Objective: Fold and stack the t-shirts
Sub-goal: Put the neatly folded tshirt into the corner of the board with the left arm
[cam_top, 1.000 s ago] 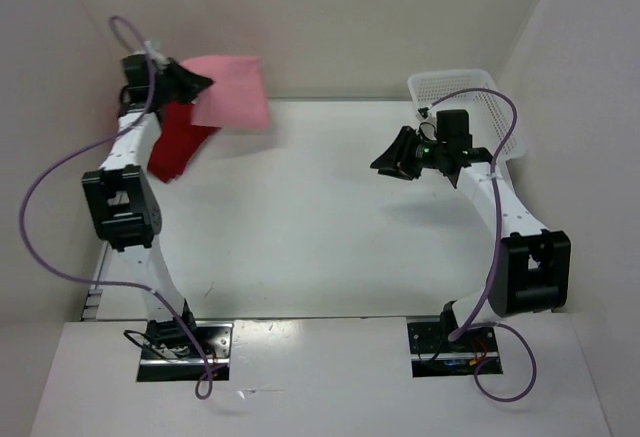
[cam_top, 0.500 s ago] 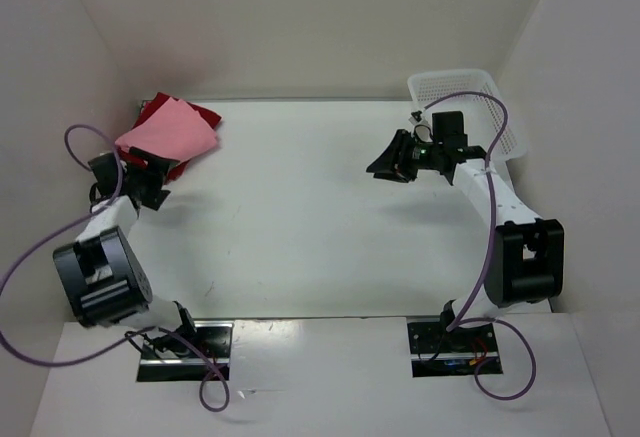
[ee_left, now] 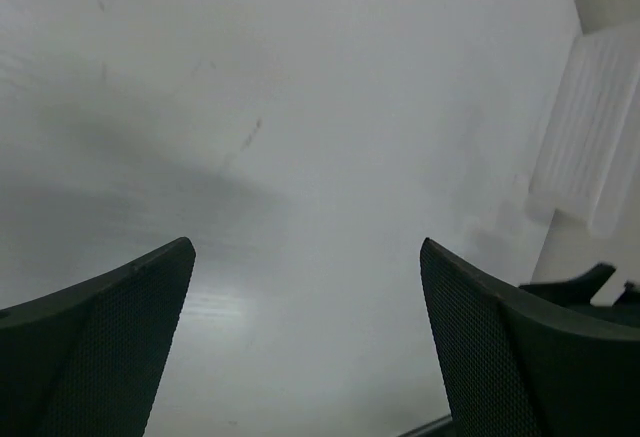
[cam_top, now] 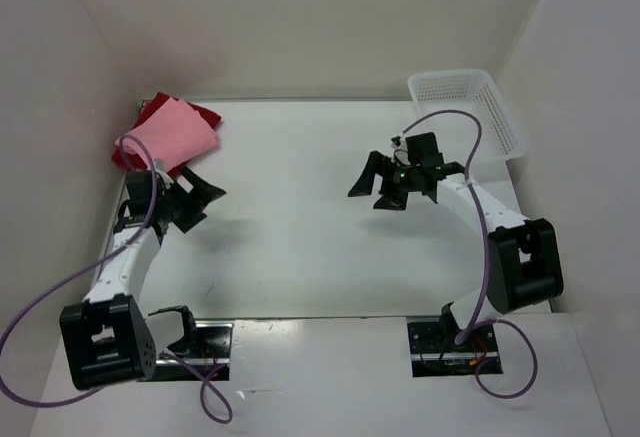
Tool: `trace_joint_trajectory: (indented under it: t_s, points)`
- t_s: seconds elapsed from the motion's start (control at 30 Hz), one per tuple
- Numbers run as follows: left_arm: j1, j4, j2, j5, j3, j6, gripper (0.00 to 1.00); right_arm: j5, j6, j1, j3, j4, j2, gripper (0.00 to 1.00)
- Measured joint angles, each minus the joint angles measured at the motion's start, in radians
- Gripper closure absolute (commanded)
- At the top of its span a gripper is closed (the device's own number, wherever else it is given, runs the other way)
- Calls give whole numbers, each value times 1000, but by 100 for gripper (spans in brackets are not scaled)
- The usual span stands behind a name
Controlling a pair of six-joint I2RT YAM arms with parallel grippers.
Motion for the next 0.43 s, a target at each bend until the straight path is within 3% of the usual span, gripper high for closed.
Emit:
trace_joint_trajectory:
  t_s: [0.17,0.43]
  points:
    - [-116,-77,-156,50,-79,13,0,55,14,82,-55,1,-5,0]
    - [-280,-96,-153,68,-49,13,0,90,32,84,-143,2,-95,0]
